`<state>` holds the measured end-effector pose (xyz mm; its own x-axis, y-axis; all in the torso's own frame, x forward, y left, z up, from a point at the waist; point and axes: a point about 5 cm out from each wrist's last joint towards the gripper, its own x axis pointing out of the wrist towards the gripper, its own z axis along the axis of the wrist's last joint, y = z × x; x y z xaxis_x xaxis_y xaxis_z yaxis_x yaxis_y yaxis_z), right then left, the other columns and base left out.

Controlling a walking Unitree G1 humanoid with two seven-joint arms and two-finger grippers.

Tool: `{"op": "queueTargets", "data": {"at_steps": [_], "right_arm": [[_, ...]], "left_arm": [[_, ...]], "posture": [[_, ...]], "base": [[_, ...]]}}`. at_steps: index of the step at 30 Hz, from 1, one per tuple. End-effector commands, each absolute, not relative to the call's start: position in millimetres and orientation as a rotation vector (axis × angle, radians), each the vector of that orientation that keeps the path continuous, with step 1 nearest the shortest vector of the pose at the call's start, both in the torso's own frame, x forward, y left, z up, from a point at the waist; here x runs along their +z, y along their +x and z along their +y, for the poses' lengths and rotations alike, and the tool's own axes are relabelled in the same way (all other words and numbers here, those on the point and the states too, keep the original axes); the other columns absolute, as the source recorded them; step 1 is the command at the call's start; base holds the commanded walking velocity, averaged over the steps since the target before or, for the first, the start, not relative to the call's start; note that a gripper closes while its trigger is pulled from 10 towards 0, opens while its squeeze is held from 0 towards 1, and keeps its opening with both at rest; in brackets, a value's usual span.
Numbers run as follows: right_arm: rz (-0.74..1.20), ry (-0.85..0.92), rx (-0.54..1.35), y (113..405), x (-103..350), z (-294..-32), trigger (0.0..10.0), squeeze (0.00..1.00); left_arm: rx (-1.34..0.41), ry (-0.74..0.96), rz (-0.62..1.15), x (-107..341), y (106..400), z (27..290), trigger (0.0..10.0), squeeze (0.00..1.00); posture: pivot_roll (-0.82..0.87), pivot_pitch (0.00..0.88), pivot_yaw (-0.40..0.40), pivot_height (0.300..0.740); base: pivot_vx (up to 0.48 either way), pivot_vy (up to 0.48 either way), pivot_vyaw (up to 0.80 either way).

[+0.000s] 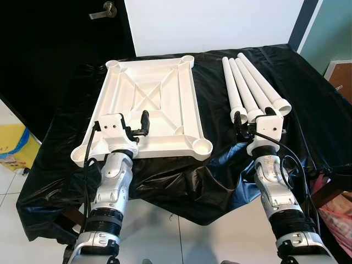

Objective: Building children table

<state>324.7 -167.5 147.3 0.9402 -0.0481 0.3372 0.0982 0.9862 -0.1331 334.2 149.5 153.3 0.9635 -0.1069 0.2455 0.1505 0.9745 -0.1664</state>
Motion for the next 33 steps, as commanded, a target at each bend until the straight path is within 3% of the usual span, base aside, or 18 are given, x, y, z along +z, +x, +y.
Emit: {"op": "queueTargets", "data": {"at_steps": [1, 18, 33], "right_arm": [[-0.341, -0.155, -0.069, 325.3, 146.2, -166.9, 10.0, 0.00], [-0.349, -0.157, -0.084, 325.4, 146.9, -170.1, 10.0, 0.00], [-0.351, -0.159, -0.095, 328.0, 148.9, -173.2, 10.0, 0.00]], "left_arm": [[-0.256, -0.171, -0.237, 150.4, 333.6, 142.0, 10.0, 0.00], [-0.262, -0.176, -0.239, 151.0, 334.7, 141.4, 10.0, 0.00], [-0.246, -0.188, -0.245, 151.6, 335.4, 142.3, 10.0, 0.00]], "posture": [[-0.13, 0.000, 0.031, 0.740], [-0.13, 0.000, 0.036, 0.740], [-0.13, 0.000, 0.021, 0.740]], "base": [[0.000, 0.000, 0.00], [0.000, 0.000, 0.00], [0.268, 0.000, 0.00]]}}
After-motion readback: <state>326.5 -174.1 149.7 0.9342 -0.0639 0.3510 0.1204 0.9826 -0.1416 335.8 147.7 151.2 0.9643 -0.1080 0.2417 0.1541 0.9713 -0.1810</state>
